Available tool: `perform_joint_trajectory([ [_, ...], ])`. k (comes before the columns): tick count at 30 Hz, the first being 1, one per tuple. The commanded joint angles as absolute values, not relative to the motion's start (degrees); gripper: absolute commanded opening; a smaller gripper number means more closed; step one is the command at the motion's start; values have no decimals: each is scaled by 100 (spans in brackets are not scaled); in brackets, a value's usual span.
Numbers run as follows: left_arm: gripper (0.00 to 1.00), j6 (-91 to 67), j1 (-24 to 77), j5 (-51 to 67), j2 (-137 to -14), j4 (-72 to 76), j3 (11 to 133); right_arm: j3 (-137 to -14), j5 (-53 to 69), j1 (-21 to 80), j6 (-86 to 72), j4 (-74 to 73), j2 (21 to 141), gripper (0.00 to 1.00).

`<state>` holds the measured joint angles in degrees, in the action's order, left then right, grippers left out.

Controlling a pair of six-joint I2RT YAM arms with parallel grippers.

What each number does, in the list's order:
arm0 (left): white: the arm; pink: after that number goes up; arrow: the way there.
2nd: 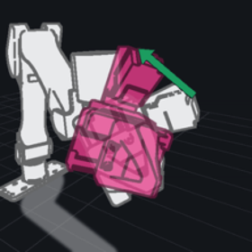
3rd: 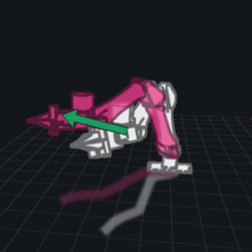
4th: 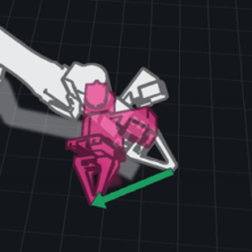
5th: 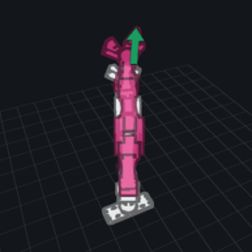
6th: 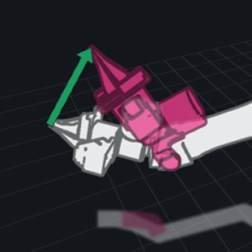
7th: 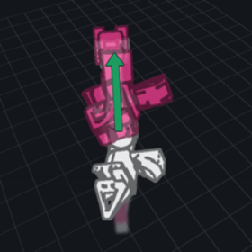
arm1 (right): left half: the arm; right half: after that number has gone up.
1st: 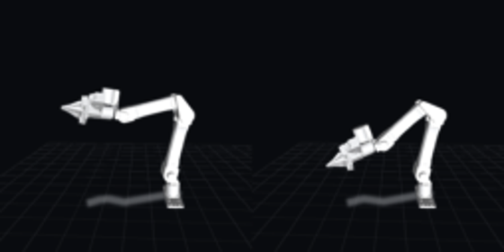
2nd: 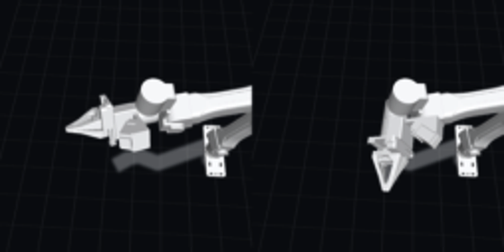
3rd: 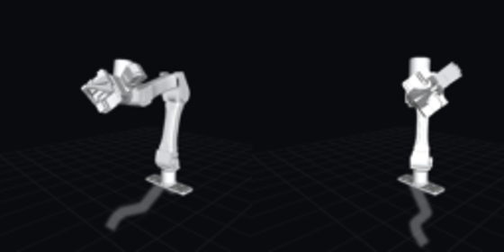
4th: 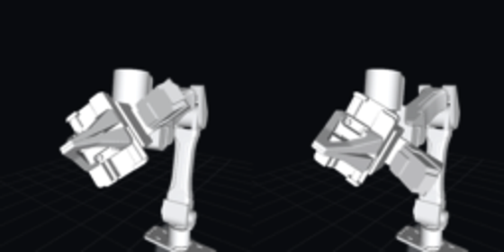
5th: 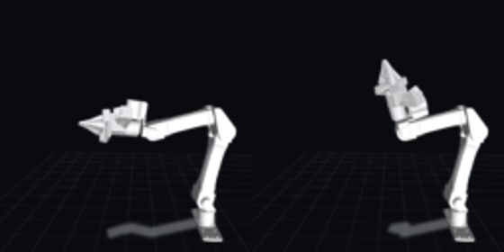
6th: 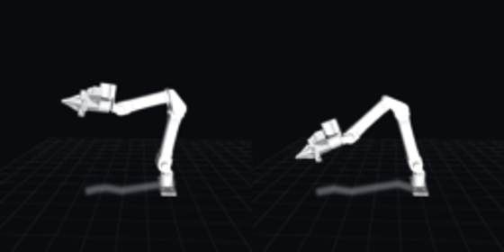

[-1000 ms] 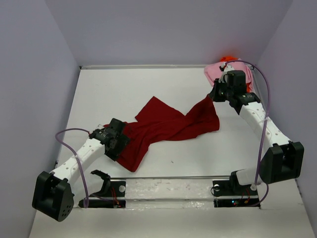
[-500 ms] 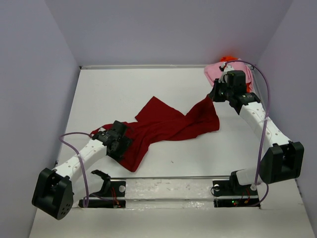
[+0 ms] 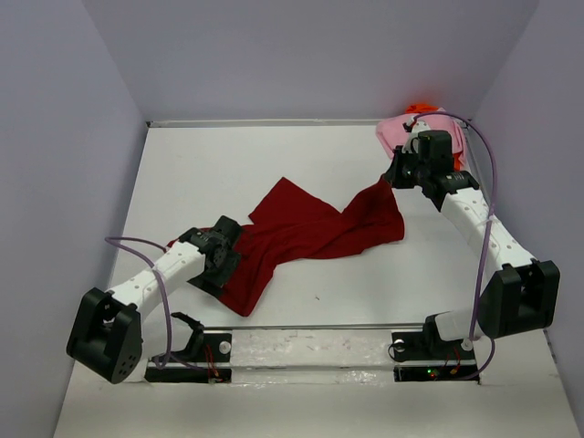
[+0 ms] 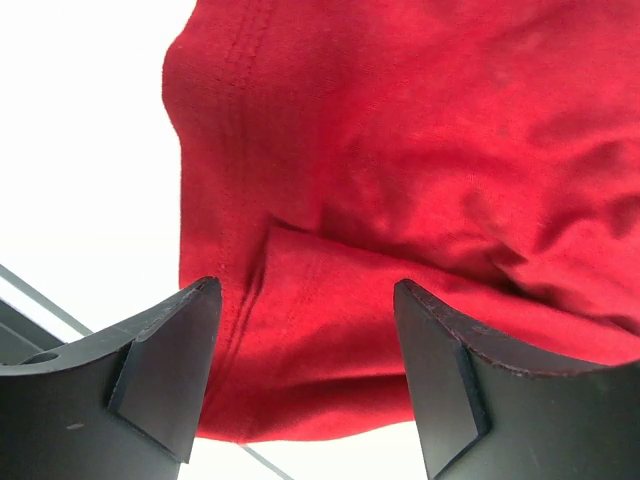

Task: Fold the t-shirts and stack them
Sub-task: Flatten the tshirt out

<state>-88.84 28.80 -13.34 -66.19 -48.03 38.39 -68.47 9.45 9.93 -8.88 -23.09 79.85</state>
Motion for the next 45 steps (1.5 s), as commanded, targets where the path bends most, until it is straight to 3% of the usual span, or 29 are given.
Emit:
perform_joint_trajectory([
  [1, 79, -9080, 2936, -1521, -6873, -5002, 3999, -6838, 1046, 1002, -897, -2127, 7875, 0],
  [16, 76, -9421, 3173, -1318, -7005, -4166, 3419, -6855, 1072, 1002, -852, -2136, 7849, 0],
  [21, 53, -9501, 3190, -1397, -6891, -4254, 3463, -6855, 1099, 1002, -861, -2136, 7875, 0],
  [22, 41, -9510, 3199, -1424, -6873, -4324, 3498, -6855, 1116, 1002, -870, -2127, 7875, 0],
  [24, 30, -9554, 3225, -1546, -6838, -4412, 3621, -6864, 1151, 1002, -879, -2127, 7910, 0],
  [33, 34, -9361, 3287, -1872, -6829, -4702, 4078, -6873, 1178, 1002, -879, -2127, 7928, 0],
  [34, 31, -9352, 3287, -1881, -6829, -4693, 4078, -6873, 1178, 1002, -879, -2136, 7928, 0],
  [37, 0, -9255, 3296, -1881, -6838, -4571, 4069, -6856, 1160, 1002, -888, -2136, 7910, 0],
  [45, 0, -8343, 3700, -3294, -6821, -4948, 5491, -6917, 1072, 1002, -940, -2127, 7875, 0],
])
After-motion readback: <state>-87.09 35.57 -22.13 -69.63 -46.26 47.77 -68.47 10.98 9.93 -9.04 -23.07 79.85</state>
